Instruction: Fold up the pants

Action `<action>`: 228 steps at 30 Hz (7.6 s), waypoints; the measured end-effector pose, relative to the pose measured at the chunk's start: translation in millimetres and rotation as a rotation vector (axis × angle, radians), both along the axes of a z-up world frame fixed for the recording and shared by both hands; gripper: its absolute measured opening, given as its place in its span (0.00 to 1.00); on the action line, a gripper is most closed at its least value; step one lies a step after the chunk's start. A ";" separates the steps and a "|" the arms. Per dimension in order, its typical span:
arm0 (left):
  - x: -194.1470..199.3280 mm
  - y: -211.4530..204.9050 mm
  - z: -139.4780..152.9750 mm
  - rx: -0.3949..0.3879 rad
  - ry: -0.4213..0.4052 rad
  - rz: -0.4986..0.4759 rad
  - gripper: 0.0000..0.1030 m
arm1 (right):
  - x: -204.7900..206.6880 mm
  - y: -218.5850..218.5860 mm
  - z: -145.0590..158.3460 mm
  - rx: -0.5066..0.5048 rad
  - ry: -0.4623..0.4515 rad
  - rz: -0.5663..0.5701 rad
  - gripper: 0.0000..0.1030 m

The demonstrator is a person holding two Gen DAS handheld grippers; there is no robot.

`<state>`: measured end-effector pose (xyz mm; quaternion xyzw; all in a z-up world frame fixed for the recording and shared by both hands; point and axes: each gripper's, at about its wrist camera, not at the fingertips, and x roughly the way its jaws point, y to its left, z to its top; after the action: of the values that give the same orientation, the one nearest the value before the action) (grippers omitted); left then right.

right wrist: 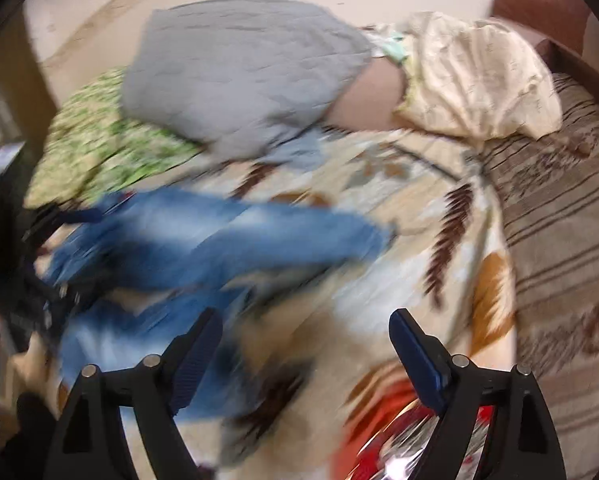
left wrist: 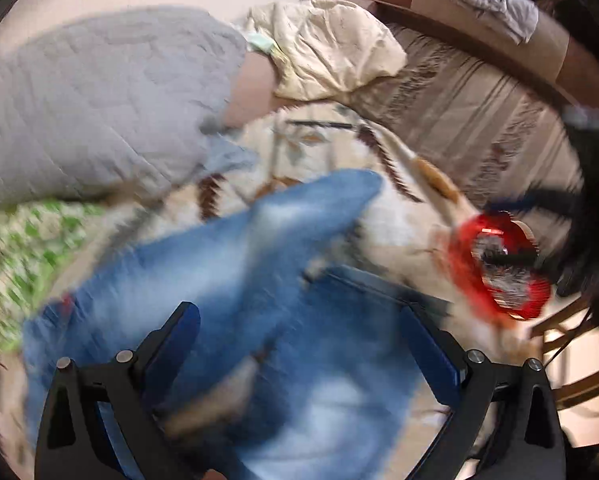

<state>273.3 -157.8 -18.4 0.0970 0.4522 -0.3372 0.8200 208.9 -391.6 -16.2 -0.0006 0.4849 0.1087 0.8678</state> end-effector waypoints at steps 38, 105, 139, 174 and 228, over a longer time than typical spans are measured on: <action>-11.2 -139.8 18.2 -0.134 0.269 -0.074 0.07 | -108.6 9.5 1.8 0.061 -0.392 -0.261 0.17; -195.2 293.3 -73.6 0.072 -0.093 0.948 1.00 | 13.6 308.4 33.7 -0.192 -0.248 0.323 0.94; -155.0 284.7 -121.5 -0.053 -0.104 0.895 0.23 | 224.7 496.2 -113.6 -0.538 -0.059 0.469 0.05; -205.8 374.2 -82.4 -0.013 -0.191 1.092 0.91 | 184.2 618.5 -50.0 -0.357 -0.155 0.593 0.88; 185.6 110.1 -65.3 0.300 0.026 0.260 1.00 | 248.9 28.9 -61.5 0.103 0.224 -0.184 0.96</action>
<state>458.9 -47.7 -83.7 0.1546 0.5165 -0.1588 0.8271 457.8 -362.7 -77.8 0.1007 0.5706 0.0529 0.8133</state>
